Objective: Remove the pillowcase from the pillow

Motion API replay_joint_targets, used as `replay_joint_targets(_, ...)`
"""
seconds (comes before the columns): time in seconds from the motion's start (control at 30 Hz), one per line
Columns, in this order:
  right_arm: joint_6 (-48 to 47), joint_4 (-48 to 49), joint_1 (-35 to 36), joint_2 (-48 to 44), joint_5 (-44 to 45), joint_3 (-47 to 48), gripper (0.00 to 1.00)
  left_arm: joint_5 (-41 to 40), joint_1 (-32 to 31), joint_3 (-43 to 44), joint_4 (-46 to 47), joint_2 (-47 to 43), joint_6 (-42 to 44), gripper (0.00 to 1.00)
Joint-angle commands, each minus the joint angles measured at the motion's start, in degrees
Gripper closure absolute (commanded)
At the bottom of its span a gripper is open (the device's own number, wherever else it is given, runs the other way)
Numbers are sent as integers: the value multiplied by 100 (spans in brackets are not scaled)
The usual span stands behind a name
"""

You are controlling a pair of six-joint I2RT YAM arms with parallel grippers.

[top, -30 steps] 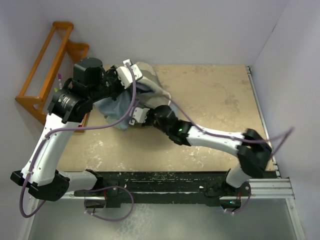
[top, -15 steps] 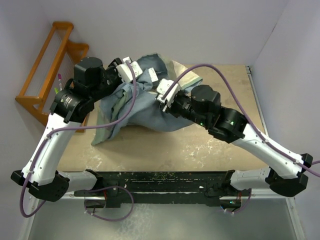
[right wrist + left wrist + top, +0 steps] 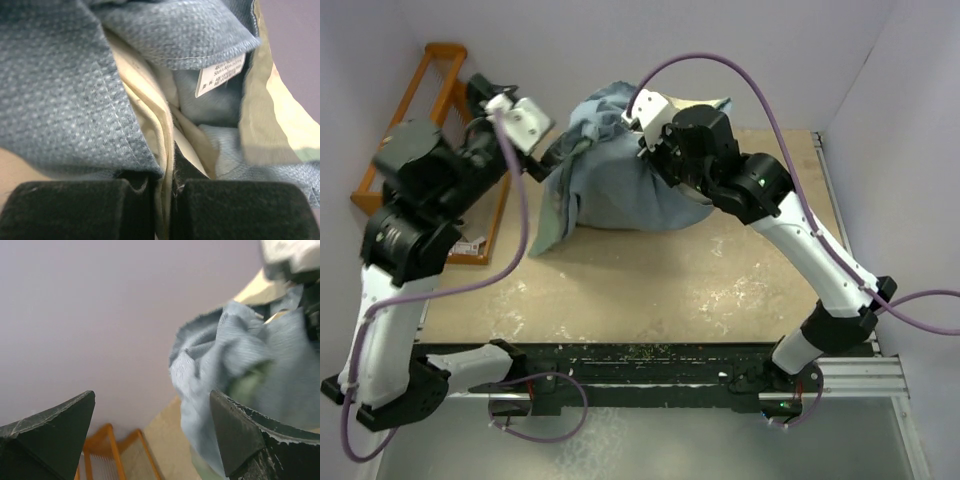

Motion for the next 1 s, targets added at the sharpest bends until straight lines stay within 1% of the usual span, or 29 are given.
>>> replay_joint_targets(0.0,348,274,-132,33,607,886,100,416,-6,224,679,-619,-385,1)
replay_joint_targets(0.07,471,204,-133,168,421,1066,100,803,-6,67,456,-750,-514,1)
replay_joint_targets(0.13,631,245,-133,236,128,1096,100,1309,-6,-136,39,-767,-494,1)
replay_joint_targets(0.27,982,522,-128,253,-313,939,100,1563,-6,-623,-446,-621,-511,1)
replay_joint_targets(0.37,1237,583,-134,224,-679,826,100,1337,-11,-950,-233,-491,-497,5)
replay_joint_targets(0.5,1548,796,-132,97,-1000,556,100,951,-16,-1098,173,-292,-574,12)
replay_joint_targets(0.7,1740,1054,-133,-118,-1131,-35,100,603,1,-1199,831,-221,-829,15)
replay_joint_targets(0.8,1817,1097,-126,-262,-1249,-326,100,631,3,-1147,920,-246,-902,17)
replay_joint_targets(0.97,1961,1368,-128,-489,-1467,-697,100,598,11,-1224,876,-186,-977,26)
